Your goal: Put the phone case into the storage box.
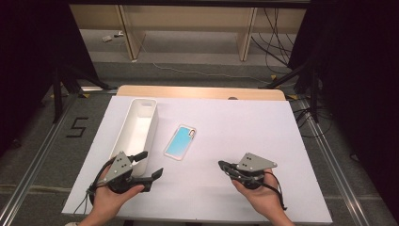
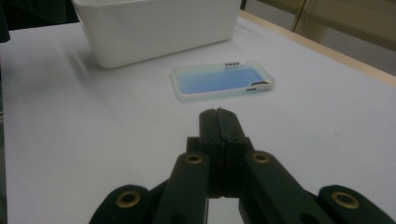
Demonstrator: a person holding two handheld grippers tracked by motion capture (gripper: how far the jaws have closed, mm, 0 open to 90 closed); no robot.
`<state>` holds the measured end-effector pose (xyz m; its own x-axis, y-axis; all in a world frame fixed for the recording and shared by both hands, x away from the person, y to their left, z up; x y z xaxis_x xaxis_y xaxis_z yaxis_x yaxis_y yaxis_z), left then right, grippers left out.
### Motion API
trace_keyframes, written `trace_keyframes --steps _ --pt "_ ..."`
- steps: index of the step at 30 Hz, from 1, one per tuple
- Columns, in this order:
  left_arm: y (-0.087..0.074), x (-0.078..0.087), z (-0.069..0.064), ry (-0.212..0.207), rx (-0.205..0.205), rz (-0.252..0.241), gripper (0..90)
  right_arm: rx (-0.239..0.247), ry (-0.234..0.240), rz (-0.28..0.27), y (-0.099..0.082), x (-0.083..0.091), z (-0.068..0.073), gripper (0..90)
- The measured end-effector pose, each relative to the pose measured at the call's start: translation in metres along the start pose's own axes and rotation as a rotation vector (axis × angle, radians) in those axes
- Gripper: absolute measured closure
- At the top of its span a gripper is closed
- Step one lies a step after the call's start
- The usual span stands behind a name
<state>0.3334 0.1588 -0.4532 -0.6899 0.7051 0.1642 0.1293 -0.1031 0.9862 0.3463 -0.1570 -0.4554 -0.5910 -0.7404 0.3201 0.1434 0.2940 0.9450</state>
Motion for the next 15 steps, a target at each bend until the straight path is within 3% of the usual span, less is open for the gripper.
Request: trace_keyframes --steps 13,15 --pt "-0.001 0.000 -0.001 -0.010 0.003 -0.002 20.4 0.019 0.059 0.057 0.013 -0.062 0.009 90.0" --pt "-0.001 0.001 -0.001 -0.012 0.003 0.000 20.4 0.023 0.072 0.086 0.013 -0.079 0.012 90.0"
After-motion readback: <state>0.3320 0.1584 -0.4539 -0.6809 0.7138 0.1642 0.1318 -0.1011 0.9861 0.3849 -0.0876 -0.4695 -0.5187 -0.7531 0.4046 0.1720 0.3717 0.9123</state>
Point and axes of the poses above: each handheld gripper's, and its own axes: x roughly backward along the jaws, y roughly out of its top, z roughly to its left, the point moved 4 cm from there along -x, roughly forward along the jaws, and after that the axes turned 8 degrees about -z, right-handed, at the moved point
